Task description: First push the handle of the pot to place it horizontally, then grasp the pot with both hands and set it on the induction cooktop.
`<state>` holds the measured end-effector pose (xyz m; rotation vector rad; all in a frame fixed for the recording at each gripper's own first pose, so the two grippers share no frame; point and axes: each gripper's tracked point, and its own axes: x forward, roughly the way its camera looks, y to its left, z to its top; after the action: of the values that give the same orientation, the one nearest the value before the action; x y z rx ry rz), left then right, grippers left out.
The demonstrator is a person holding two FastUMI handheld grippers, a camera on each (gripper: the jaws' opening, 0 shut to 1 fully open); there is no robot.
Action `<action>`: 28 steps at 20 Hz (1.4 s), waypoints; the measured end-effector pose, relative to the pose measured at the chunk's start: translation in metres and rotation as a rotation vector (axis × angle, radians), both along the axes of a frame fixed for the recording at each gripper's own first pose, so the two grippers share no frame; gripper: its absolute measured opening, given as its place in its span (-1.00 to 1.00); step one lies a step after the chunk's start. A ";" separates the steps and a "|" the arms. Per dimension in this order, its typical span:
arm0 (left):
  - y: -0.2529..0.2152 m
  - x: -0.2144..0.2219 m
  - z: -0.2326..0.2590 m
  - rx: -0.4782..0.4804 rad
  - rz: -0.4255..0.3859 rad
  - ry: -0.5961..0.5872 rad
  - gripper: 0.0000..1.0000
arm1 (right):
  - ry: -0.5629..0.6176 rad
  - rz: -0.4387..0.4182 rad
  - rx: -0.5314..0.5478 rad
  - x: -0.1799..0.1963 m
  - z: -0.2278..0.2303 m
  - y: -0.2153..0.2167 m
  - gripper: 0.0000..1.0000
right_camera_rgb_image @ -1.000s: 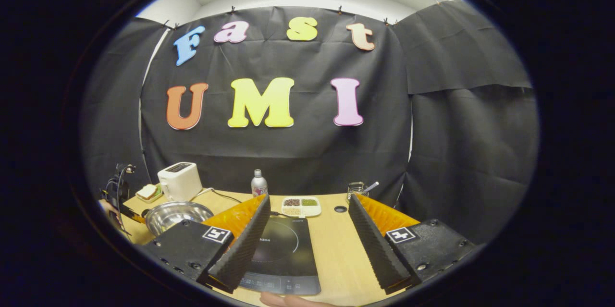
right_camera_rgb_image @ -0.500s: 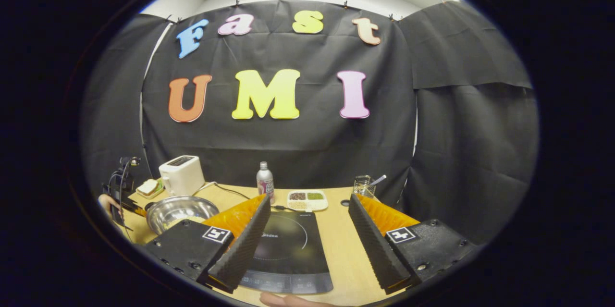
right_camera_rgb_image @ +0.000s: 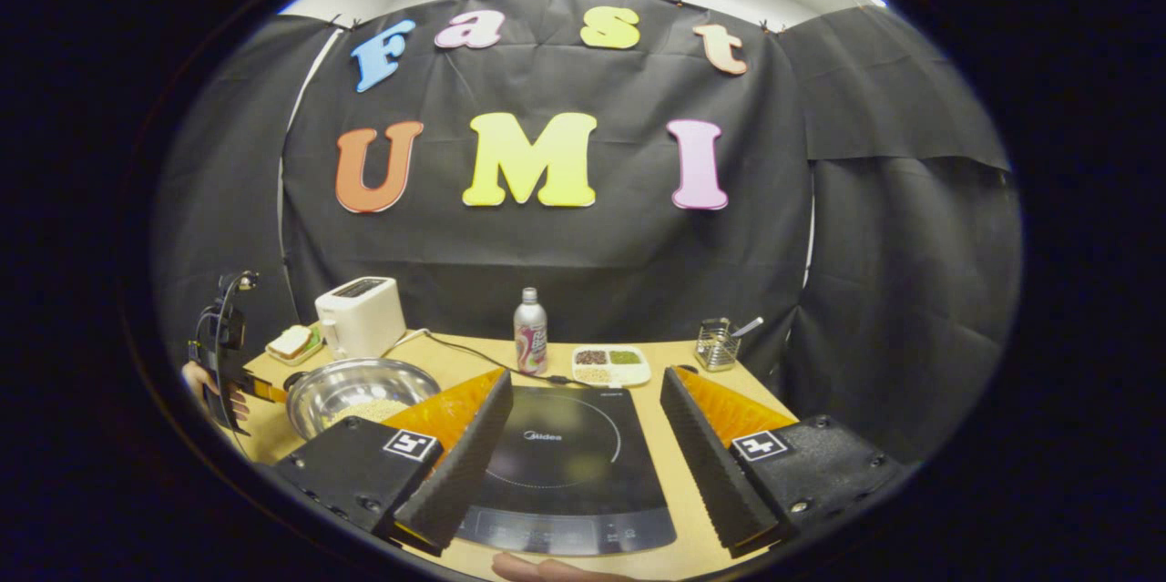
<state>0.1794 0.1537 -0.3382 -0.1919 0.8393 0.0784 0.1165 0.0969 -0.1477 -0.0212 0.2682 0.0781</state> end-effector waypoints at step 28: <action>-0.003 -0.032 0.046 -0.085 -0.084 -0.263 0.92 | 0.170 0.110 0.003 0.047 -0.074 0.093 1.00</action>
<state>0.1471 0.1512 -0.2923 -0.2406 0.5875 -0.0603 0.1631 0.1904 -0.2214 -0.0262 0.4371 0.1898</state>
